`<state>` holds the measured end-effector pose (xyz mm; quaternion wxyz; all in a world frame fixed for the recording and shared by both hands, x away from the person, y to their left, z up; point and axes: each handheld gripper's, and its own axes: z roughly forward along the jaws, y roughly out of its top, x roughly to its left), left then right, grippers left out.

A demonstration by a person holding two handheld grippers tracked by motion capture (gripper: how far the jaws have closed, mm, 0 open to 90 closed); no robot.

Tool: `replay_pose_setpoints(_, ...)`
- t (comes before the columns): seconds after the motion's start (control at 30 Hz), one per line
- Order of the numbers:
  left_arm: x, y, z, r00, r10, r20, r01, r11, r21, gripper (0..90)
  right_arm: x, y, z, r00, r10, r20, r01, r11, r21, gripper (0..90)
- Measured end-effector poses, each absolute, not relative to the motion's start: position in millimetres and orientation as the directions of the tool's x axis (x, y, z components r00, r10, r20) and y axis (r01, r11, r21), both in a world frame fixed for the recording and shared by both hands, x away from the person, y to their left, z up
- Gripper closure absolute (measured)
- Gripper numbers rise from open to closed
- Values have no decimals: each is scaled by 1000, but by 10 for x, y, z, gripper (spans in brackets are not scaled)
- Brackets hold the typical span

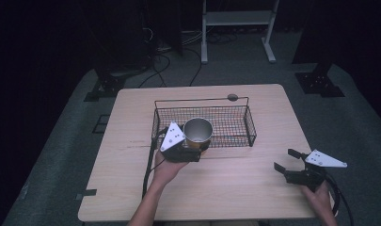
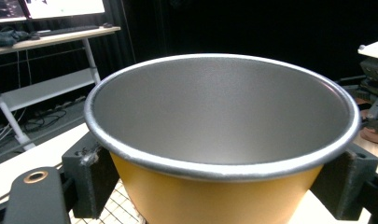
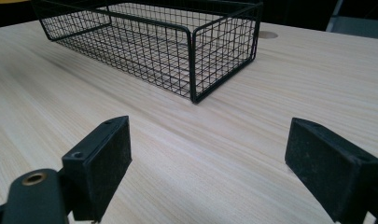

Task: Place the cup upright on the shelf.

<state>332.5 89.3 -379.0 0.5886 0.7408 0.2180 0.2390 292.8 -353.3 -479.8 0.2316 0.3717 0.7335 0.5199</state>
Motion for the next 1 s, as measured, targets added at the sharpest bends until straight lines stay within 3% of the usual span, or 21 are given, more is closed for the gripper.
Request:
replay_pose_setpoints(0.5,3558,809,-3616,782,608,136,15,-237,971,144,2928,-3534,-4797,-616,786,54,308,177,935,133)
replay_pose_setpoints(1.0,3836,757,-3541,784,613,102,47,-222,974,143,2926,-3529,-4797,-619,784,44,300,184,936,133)
